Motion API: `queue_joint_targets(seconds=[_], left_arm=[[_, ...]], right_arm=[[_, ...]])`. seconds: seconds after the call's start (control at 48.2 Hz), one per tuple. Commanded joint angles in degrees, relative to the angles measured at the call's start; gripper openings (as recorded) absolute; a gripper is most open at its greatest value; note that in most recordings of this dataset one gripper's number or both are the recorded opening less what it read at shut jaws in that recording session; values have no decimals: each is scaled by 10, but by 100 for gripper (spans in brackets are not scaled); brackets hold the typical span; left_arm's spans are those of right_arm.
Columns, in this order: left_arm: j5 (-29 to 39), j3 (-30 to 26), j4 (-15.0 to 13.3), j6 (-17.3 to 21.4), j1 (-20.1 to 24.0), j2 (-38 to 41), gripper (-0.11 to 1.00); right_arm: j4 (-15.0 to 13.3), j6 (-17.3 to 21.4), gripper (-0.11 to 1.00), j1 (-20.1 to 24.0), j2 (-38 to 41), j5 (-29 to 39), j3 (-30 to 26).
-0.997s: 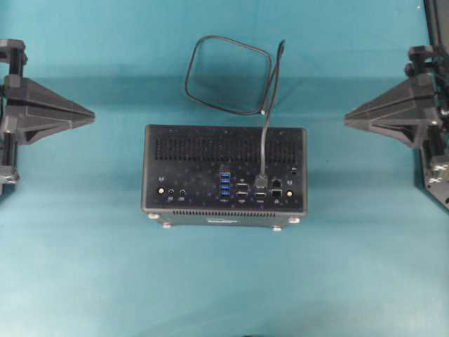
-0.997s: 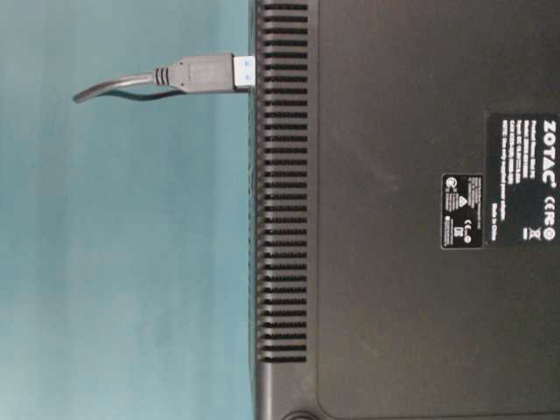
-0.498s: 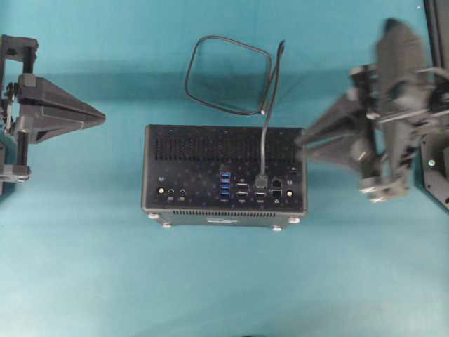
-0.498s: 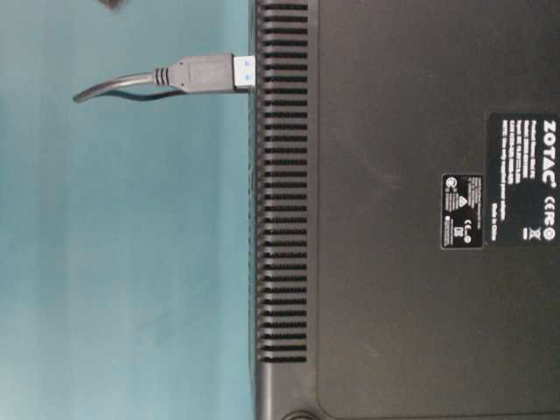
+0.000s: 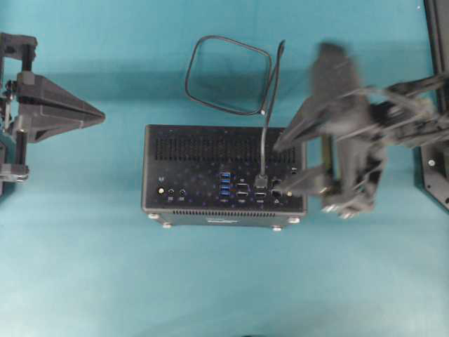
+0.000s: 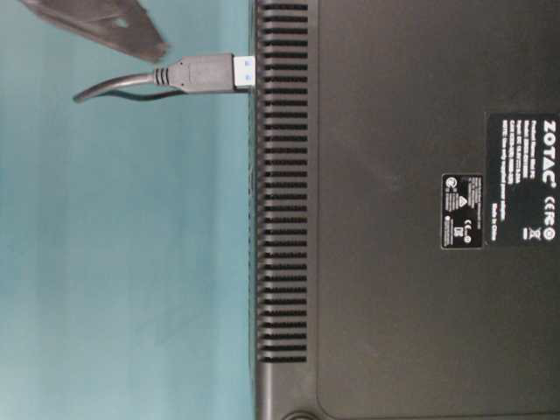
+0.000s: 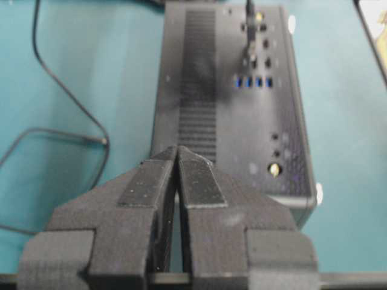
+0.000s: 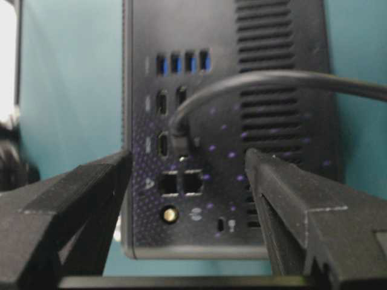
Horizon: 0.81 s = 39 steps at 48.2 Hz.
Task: Insert the USB into the PC box with both arms.
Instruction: 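Move the right gripper over the black USB cable at the PC box, then lower the right gripper and close it on the USB plug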
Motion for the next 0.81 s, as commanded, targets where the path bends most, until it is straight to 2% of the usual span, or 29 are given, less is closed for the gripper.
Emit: queue_joint_targets(seconds=[0.0,0.311,0.789], left_arm=[[-2,-13,1,0,-1,2,8],[-2,-7,1,-1,-1,-1,8],[-3,9,2,-1,1,-6,8]], right_arm=[[-2,7,80,3,19,28,-42],[-20,7,79,3,51,34,-67],[-20,7,61,4,61,36,-64]])
